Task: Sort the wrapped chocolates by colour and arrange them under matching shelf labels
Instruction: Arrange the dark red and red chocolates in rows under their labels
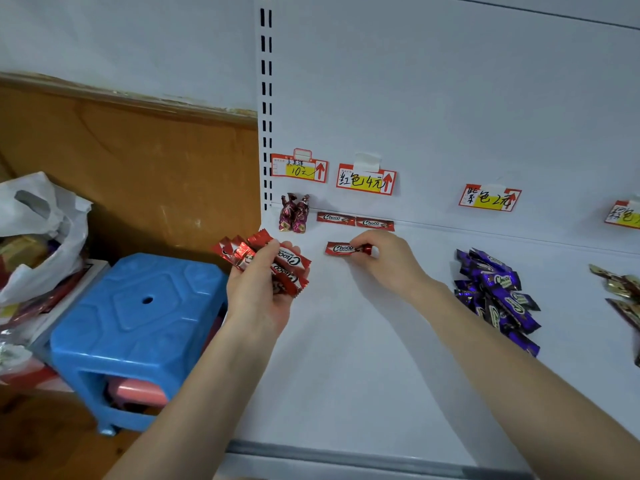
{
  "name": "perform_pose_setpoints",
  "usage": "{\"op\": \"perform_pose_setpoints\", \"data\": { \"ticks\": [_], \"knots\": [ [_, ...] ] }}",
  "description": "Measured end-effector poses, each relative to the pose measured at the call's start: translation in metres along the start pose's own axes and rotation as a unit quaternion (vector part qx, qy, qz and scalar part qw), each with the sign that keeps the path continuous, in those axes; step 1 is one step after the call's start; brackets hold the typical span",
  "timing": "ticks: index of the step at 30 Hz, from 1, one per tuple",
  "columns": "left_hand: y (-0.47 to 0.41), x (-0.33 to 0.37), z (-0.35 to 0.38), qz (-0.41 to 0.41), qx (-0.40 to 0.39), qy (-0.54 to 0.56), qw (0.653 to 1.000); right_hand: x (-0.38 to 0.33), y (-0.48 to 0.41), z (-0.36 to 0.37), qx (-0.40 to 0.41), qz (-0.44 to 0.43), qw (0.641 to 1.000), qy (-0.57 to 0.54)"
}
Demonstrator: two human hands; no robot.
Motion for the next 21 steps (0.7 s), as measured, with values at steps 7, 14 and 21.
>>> {"op": "perform_pose_setpoints", "data": {
  "ticks": [7, 14, 21],
  "knots": [
    [-0.009, 0.005, 0.001, 0.003, -0.003, 0.004, 1.000, -0.002, 0.002, 0.020, 0.023, -0.036, 0.992, 0.121],
    [-0.011, 0.002, -0.001, 0.002, 0.003, 0.007, 1.000, -0.008, -0.025, 0.029, -0.007, -0.021, 0.990, 0.140],
    [-0.015, -0.002, -0.005, -0.002, 0.009, 0.005, 1.000, -0.006, -0.033, 0.032, 0.014, -0.019, 0.989, 0.148]
  ]
}}
Point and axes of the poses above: each hand's wrist, its own y-axis away from the middle knuckle, its own z-axis out of the palm, x = y × z, the point moved 8 cm from there along -y, towards the middle knuckle, and after that the axes turned 6 degrees about -x, right-handed, at the moved point
